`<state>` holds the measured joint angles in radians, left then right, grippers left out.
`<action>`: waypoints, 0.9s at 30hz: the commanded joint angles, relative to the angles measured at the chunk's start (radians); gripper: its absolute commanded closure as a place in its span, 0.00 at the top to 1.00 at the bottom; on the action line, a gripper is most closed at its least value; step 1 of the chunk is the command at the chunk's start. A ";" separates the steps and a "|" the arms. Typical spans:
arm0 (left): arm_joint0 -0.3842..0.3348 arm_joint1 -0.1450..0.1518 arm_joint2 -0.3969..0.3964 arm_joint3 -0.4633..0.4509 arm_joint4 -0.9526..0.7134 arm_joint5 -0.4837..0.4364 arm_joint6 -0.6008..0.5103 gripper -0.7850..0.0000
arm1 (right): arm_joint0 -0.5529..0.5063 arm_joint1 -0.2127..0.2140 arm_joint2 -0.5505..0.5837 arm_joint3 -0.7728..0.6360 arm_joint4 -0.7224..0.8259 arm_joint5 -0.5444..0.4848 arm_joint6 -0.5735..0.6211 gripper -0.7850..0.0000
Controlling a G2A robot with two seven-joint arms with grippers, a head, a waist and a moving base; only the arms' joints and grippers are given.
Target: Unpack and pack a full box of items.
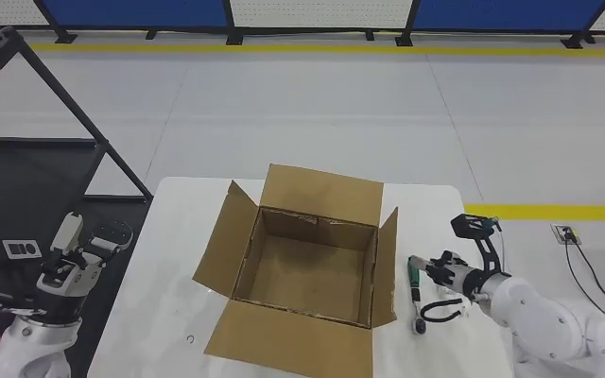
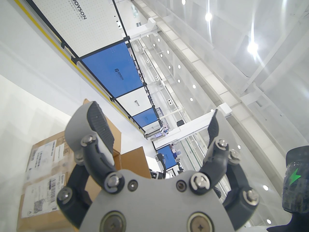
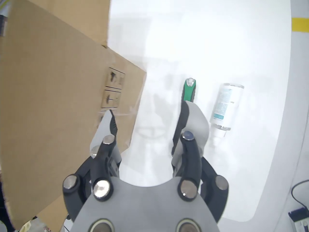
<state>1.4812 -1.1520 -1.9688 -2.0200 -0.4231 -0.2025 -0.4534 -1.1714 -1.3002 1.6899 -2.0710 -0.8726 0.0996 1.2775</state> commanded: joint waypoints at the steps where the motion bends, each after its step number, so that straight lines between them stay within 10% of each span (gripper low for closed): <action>1: 0.000 0.000 0.000 0.000 0.000 0.000 0.000 1.00 | -0.001 0.000 0.000 -0.001 0.002 -0.002 0.000 1.00; 12: 0.001 0.000 0.006 -0.004 0.003 0.004 0.000 1.00 | 0.001 0.001 0.003 0.036 0.042 -0.009 -0.040 1.00; 23: -0.005 -0.001 0.042 -0.021 0.033 -0.006 0.029 1.00 | 0.159 0.008 -0.040 0.400 0.189 0.051 -0.094 1.00; 27: -0.002 -0.001 0.034 -0.024 0.035 -0.008 0.034 1.00 | 0.203 0.012 -0.063 0.506 0.249 0.011 -0.072 0.10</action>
<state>1.4781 -1.1529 -1.9324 -2.0427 -0.3896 -0.2099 -0.4207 -0.9761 -1.2895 1.6324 -1.5885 -0.6387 0.1246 1.1926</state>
